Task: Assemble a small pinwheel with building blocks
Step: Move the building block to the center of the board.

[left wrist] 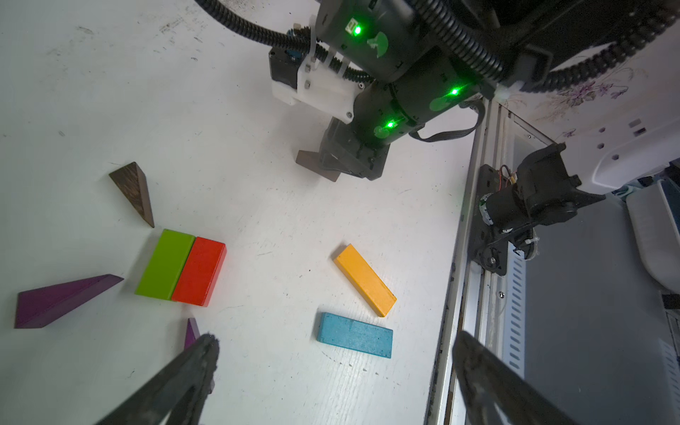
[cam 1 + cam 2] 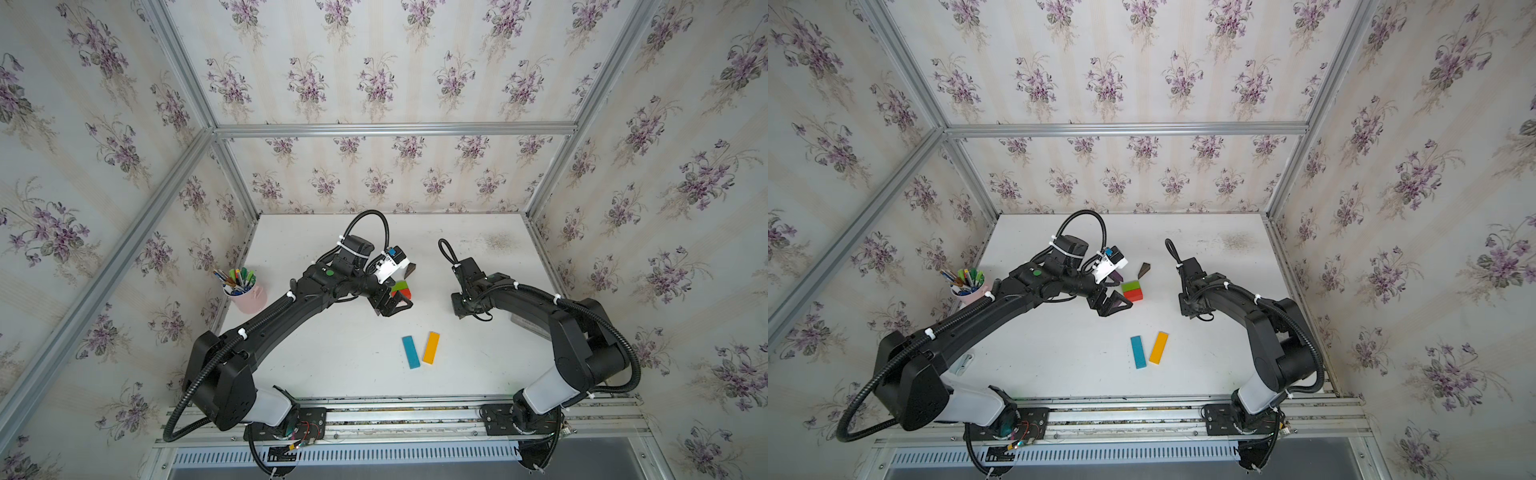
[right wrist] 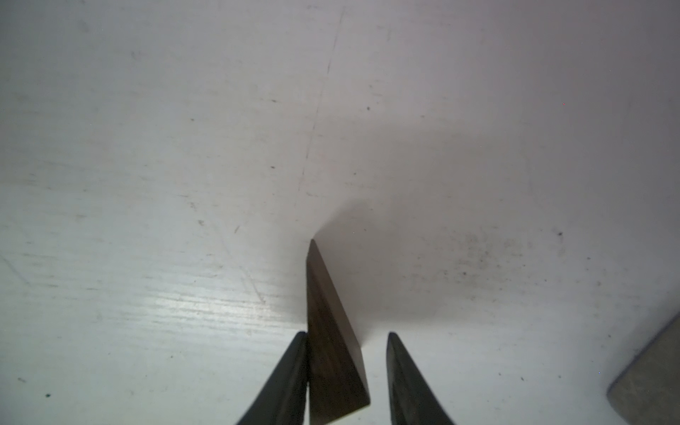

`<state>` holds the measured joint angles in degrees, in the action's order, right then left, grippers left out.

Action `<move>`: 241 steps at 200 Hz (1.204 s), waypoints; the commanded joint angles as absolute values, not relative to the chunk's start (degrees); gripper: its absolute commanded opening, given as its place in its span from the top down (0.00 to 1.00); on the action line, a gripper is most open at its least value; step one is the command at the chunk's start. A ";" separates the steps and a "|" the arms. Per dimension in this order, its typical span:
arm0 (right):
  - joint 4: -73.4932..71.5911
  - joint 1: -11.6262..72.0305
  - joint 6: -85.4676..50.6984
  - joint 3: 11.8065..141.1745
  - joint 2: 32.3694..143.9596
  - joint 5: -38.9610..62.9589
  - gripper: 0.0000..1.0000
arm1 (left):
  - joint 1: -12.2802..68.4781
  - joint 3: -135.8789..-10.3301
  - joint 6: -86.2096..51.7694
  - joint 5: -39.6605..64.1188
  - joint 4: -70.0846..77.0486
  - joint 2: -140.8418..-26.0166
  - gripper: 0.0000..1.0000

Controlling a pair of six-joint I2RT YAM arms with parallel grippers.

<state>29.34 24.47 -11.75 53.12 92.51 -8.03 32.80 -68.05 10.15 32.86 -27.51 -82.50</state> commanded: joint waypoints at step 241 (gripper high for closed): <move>27.01 27.30 16.56 66.45 102.81 2.95 0.93 | 25.83 -62.80 7.72 28.80 -29.76 -74.34 0.00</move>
<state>27.03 26.09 13.50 64.62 101.58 1.93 26.13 -62.98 7.79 28.93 -29.26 -74.48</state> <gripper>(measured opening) 0.074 0.996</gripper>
